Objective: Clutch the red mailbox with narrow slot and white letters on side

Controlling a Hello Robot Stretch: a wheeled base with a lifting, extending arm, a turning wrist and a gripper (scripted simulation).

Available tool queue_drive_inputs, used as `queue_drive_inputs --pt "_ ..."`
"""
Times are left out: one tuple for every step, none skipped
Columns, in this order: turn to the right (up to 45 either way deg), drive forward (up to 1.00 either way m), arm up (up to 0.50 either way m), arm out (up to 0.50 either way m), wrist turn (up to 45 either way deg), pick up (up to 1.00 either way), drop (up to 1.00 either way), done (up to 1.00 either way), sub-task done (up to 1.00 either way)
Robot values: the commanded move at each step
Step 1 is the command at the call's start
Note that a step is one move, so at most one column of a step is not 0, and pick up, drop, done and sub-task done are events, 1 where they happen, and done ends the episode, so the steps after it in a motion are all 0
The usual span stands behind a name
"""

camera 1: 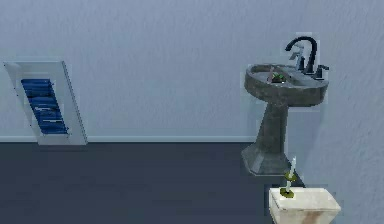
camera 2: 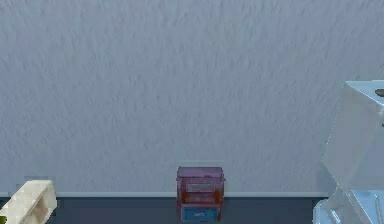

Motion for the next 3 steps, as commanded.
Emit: queue_drive_inputs --pt "0.0 0.00 0.08 0.00 0.0 0.00 0.00 0.00 0.00" --pt "0.0 0.00 0.00 0.50 0.0 0.00 0.00 0.00 0.00" --pt "0.0 0.00 0.00 0.00 45.0 0.00 0.00 0.00 0.00"
